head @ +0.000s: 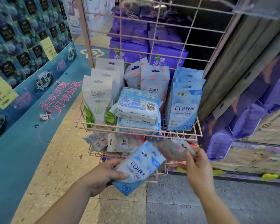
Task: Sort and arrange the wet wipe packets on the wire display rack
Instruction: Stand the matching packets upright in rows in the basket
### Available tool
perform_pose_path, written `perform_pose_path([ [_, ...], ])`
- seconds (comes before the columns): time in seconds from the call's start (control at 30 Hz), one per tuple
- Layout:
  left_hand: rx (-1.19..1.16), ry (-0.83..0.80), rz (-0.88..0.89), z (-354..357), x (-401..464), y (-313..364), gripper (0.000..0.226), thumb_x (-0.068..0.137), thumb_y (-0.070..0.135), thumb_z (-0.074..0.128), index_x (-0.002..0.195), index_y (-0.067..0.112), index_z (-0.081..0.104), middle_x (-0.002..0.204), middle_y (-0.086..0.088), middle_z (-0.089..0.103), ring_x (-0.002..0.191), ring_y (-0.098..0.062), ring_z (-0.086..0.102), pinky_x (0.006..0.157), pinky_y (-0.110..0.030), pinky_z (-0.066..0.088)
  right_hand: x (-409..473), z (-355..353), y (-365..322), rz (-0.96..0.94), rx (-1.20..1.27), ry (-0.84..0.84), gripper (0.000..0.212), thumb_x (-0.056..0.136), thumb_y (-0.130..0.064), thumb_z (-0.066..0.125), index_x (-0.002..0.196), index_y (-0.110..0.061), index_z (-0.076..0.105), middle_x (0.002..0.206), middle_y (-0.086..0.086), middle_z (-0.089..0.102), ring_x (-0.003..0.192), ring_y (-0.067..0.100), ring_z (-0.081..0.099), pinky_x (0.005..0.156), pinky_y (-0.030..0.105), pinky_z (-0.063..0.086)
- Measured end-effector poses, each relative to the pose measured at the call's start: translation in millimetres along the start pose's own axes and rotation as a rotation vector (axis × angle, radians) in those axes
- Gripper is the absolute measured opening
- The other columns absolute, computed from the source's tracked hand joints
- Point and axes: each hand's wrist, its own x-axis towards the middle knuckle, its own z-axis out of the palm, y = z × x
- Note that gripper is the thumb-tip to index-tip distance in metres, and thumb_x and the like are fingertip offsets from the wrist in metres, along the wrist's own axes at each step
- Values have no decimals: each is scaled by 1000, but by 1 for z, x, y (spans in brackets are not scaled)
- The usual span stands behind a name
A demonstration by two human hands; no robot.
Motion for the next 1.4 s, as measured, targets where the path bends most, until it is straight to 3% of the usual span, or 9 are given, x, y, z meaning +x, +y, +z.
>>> perform_pose_path([
  [0.07, -19, -70, 34, 5, 3, 4, 63, 46, 14, 91, 104, 6, 68, 111, -23, 68, 95, -34, 67, 79, -38, 55, -5, -11, -15, -45, -54, -57, 11, 93, -13, 55, 84, -20, 57, 91, 15, 65, 83, 31, 65, 73, 51, 56],
  [0.23, -132, -203, 104, -4, -1, 15, 61, 46, 14, 93, 102, 3, 71, 108, -25, 68, 91, -33, 69, 77, -37, 55, -14, -42, -77, -217, -71, -143, 20, 91, -10, 58, 75, -20, 53, 60, -3, 66, 48, 4, 55, 46, 14, 45],
  [0.47, -249, -192, 156, -23, -23, 30, 82, 42, 10, 93, 115, -8, 60, 117, -32, 62, 94, -38, 67, 81, -42, 56, 26, -63, -205, -562, 2, 207, 14, 83, -46, 57, 73, -36, 54, 62, -10, 62, 59, 17, 58, 53, 50, 53],
  [0.7, -137, -228, 281, -18, -52, 65, 72, 57, 9, 85, 122, 2, 58, 124, -30, 59, 105, -40, 63, 88, -45, 53, 60, -3, -229, -731, 26, 344, 25, 93, -23, 54, 74, -32, 41, 61, -15, 48, 56, -10, 47, 57, 7, 35],
  [0.87, -130, -78, 470, -5, -70, 103, 47, 64, 4, 76, 110, 4, 65, 115, -22, 67, 98, -34, 67, 72, -38, 58, 78, 22, -207, -691, -91, 165, 4, 94, -21, 53, 90, -22, 52, 69, -13, 59, 61, -6, 52, 59, 6, 36],
  [1.0, -197, 81, 577, 6, -73, 132, 38, 68, 6, 71, 106, 5, 66, 113, -20, 68, 95, -33, 68, 73, -43, 59, 86, 28, -209, -631, -240, 19, 5, 93, -33, 52, 96, -28, 50, 71, -13, 59, 65, 10, 54, 63, 27, 38],
  [1.13, -250, 165, 629, 11, -68, 150, 31, 68, 8, 66, 99, 10, 66, 102, -13, 74, 86, -27, 72, 70, -40, 60, 87, 31, -215, -589, -337, -22, 18, 85, -44, 61, 90, -30, 52, 59, -8, 51, 49, 1, 48, 45, 14, 33],
  [1.3, -198, 258, 649, 18, -63, 164, 42, 67, 15, 68, 108, 10, 60, 95, -6, 76, 77, -23, 73, 55, -32, 58, 88, 48, -220, -535, -568, -143, 19, 84, -31, 67, 98, -18, 64, 90, 0, 59, 84, 19, 54, 70, 26, 41],
  [1.4, -174, 285, 657, 20, -62, 164, 51, 65, 17, 71, 114, 10, 58, 105, -9, 73, 93, -28, 70, 77, -41, 56, 69, 47, -210, -660, -486, 31, 33, 82, -32, 68, 113, -21, 62, 106, -2, 56, 99, 13, 49, 86, 25, 39],
])
